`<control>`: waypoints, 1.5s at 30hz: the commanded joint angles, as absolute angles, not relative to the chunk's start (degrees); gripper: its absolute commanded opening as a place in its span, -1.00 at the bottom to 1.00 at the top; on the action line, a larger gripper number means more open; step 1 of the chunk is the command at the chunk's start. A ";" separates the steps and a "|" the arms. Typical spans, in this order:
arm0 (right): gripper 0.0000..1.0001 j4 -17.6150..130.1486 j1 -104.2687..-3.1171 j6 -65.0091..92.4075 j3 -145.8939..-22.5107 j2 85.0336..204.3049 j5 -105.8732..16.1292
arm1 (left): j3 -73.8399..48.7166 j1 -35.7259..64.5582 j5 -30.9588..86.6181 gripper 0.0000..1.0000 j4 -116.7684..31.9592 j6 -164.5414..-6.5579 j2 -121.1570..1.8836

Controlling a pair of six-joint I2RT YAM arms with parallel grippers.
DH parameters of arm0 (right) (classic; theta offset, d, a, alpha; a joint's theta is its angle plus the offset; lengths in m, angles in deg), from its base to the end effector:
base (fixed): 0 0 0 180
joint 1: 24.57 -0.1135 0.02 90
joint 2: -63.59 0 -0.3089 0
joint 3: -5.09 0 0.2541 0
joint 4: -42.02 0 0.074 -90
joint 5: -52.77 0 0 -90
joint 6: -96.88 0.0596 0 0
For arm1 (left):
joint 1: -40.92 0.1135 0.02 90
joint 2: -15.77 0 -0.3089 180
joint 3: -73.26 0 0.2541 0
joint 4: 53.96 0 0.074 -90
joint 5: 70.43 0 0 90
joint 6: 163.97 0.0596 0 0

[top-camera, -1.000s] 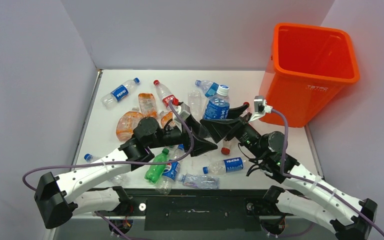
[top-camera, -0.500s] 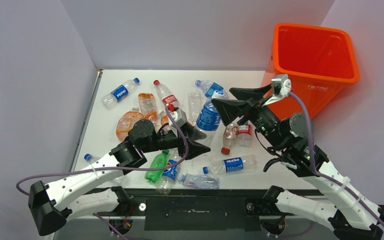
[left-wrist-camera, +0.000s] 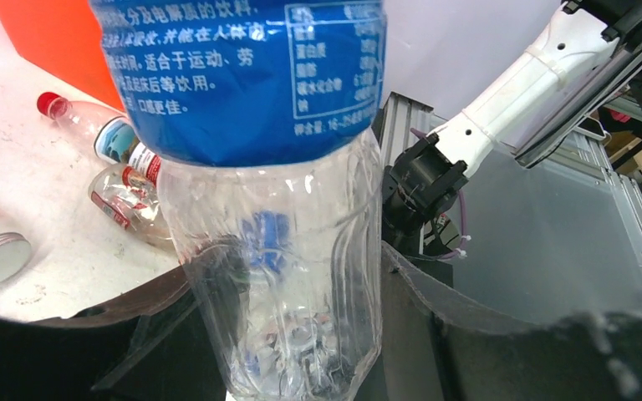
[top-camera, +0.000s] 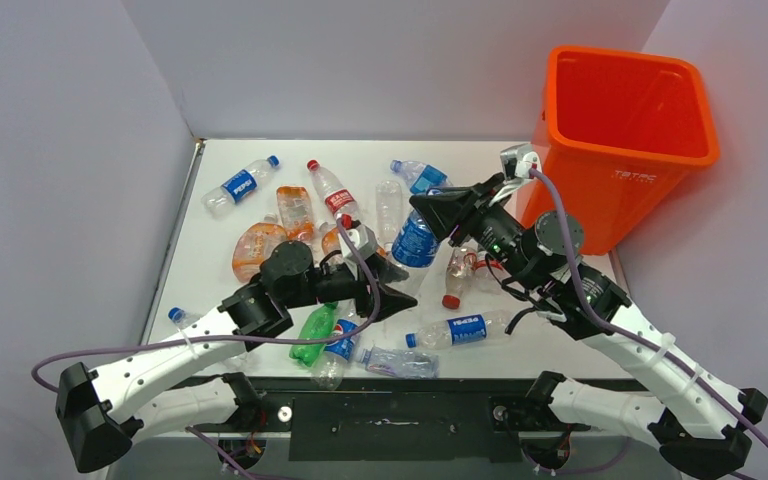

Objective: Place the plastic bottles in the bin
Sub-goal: Place the plastic bottle in the trash bin.

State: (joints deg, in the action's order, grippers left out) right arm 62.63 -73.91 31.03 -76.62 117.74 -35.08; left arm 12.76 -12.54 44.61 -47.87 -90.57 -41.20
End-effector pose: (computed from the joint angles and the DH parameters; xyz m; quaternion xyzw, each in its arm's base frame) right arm 0.1300 0.1479 0.4976 -0.1308 0.6499 0.4378 0.6072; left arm 0.1185 -0.2023 0.3824 0.3652 0.6220 -0.5156 0.4625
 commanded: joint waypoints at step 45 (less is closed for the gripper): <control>0.74 43.03 -24.74 16.54 -117.50 156.17 12.98 | 25.15 -12.61 -8.58 0.92 -46.54 -74.31 -18.68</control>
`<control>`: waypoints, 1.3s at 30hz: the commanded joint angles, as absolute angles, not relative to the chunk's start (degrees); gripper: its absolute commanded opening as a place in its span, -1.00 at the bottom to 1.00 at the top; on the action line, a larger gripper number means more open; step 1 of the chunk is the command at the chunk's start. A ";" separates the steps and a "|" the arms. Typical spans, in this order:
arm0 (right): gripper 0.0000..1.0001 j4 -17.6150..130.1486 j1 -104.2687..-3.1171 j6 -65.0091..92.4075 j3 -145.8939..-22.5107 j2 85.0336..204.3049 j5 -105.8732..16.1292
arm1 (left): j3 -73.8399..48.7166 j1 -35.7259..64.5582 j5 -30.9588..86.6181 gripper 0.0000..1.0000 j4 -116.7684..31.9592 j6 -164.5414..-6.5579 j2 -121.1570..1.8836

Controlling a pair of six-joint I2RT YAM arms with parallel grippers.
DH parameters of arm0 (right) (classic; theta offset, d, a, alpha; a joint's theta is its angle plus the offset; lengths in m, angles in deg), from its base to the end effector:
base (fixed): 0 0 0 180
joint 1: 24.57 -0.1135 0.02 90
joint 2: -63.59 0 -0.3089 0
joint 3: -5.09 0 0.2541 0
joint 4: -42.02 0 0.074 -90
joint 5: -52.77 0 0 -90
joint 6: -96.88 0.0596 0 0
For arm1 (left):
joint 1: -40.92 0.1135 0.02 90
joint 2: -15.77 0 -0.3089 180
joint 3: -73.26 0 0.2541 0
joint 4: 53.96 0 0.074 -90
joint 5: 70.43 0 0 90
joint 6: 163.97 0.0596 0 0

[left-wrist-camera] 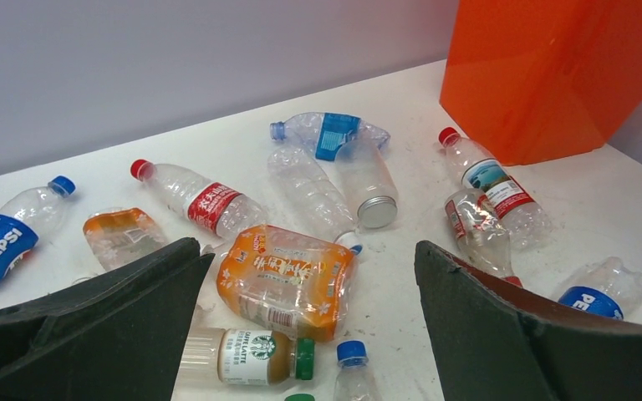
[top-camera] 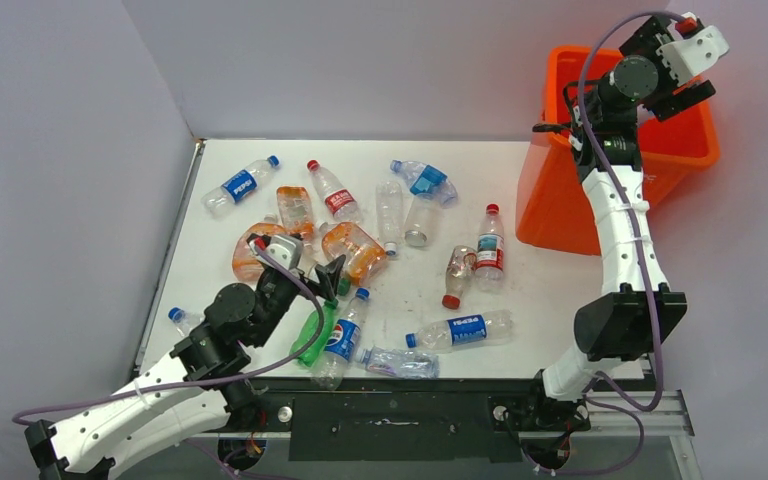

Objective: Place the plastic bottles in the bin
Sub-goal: Place the plastic bottle in the trash bin, then pick up the plastic bottle at the center of the board.

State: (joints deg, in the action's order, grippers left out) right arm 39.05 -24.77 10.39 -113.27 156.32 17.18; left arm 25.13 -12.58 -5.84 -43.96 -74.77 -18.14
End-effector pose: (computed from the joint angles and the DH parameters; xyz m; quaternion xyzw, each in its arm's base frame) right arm 0.3594 -0.0472 0.5840 0.4061 0.4425 -0.2085 0.7719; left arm 0.1023 -0.0953 0.3577 0.1503 0.6665 -0.1930 0.7043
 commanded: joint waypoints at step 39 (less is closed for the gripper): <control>1.00 48.61 -57.26 47.70 -44.60 126.54 -30.78 | 11.70 -10.86 -7.04 0.92 -29.80 -77.94 -43.62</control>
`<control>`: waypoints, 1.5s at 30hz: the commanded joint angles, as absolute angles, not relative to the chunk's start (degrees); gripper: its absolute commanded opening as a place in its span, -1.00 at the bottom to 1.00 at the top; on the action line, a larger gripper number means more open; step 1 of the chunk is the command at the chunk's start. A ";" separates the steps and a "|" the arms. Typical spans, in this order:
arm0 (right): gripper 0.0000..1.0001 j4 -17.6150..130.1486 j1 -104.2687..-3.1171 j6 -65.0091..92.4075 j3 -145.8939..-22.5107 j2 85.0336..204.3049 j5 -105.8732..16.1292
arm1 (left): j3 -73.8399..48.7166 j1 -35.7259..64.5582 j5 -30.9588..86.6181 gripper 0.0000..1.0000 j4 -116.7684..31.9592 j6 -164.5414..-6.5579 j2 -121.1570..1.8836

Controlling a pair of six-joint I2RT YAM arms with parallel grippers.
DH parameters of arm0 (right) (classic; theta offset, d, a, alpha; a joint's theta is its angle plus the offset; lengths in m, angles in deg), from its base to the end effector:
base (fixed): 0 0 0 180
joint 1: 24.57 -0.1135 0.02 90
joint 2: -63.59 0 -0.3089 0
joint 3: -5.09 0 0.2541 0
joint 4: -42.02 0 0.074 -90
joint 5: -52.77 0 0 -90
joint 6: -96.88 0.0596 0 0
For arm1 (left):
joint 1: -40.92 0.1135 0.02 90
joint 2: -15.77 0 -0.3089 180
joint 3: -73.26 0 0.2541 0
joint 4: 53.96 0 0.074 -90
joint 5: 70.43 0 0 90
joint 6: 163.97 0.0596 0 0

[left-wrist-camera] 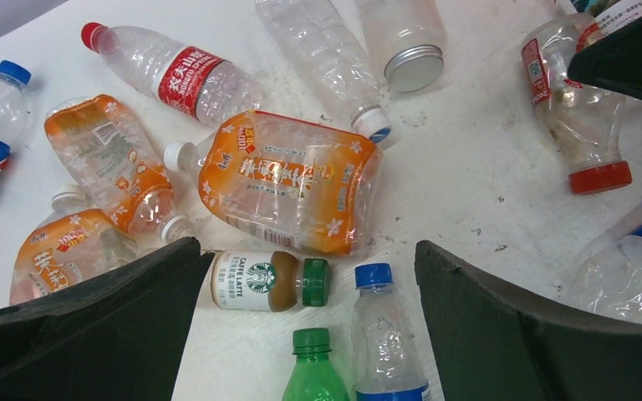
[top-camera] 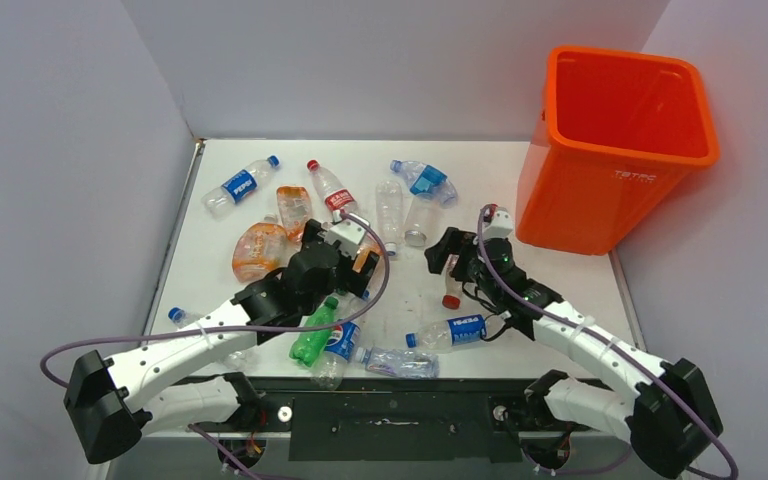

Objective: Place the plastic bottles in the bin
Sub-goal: Pick up the plastic bottle at the center of the board.

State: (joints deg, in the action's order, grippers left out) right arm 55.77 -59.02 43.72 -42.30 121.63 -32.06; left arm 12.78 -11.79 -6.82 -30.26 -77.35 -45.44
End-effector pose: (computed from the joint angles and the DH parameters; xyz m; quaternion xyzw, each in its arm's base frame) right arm 0.1908 0.1244 0.2735 0.0419 0.8390 0.2846 0.4619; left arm 0.1673 -0.1759 0.3283 0.2292 0.7954 -0.0785 0.5555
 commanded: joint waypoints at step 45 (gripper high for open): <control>-0.09 39.16 -45.66 58.71 -70.25 170.94 -46.01 | 17.35 -12.13 -2.49 0.92 -34.37 -75.12 -34.56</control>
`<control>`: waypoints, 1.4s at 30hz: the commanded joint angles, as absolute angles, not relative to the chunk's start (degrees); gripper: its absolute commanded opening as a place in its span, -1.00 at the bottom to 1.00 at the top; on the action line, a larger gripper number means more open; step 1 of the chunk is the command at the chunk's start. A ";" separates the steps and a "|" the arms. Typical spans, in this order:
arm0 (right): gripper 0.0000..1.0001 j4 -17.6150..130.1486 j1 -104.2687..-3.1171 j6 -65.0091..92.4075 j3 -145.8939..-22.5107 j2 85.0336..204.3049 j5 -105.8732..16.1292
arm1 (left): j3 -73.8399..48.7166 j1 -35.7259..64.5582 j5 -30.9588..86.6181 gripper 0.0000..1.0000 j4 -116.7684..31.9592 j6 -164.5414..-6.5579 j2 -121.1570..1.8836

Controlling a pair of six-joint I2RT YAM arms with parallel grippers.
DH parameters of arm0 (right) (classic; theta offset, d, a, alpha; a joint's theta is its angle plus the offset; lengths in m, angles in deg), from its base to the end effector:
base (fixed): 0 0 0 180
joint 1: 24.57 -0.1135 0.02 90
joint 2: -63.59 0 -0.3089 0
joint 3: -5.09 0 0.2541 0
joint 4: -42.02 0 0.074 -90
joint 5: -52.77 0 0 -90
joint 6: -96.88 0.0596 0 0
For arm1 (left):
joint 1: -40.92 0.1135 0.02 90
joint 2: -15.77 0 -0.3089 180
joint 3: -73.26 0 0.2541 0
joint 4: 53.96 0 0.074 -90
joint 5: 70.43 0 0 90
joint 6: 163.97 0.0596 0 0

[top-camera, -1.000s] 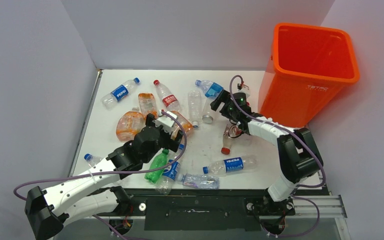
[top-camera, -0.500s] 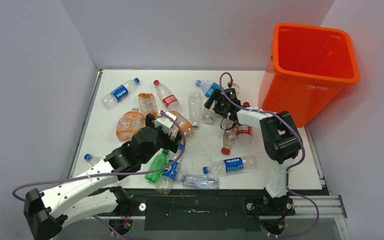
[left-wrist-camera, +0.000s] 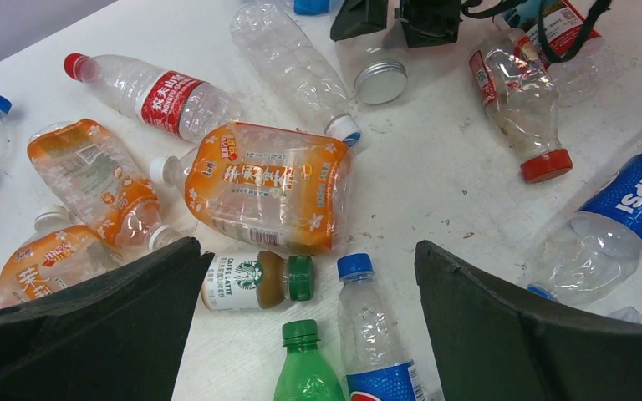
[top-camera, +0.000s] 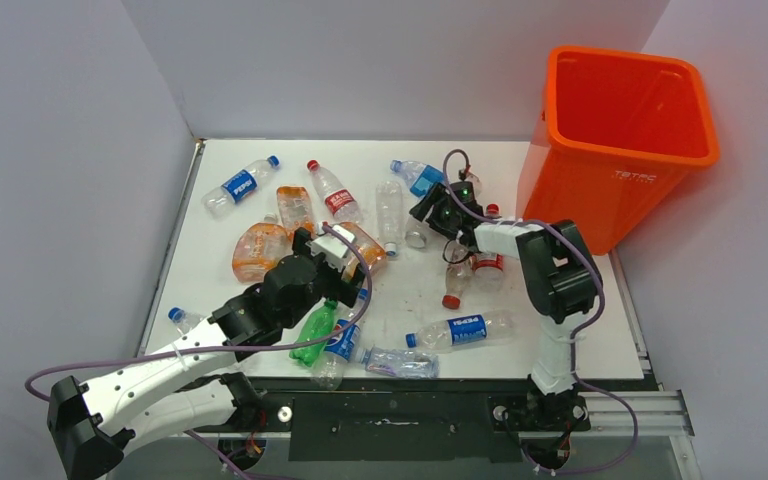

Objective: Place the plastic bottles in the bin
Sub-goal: Pick up the plastic bottle at the center of the board.

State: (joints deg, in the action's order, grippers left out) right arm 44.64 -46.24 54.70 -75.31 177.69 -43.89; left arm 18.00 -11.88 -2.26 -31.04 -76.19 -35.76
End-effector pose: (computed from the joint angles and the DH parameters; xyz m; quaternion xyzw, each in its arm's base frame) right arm 0.4294 0.1781 0.1756 0.1760 0.8736 0.2995 0.3408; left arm 0.1407 -0.1487 0.3294 0.2427 0.7705 -0.1259 0.5758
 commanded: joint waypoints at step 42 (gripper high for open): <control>-0.24 -12.56 -74.14 68.23 -32.83 129.59 -24.67 | 25.14 -21.31 4.66 0.59 -72.10 -89.92 -37.93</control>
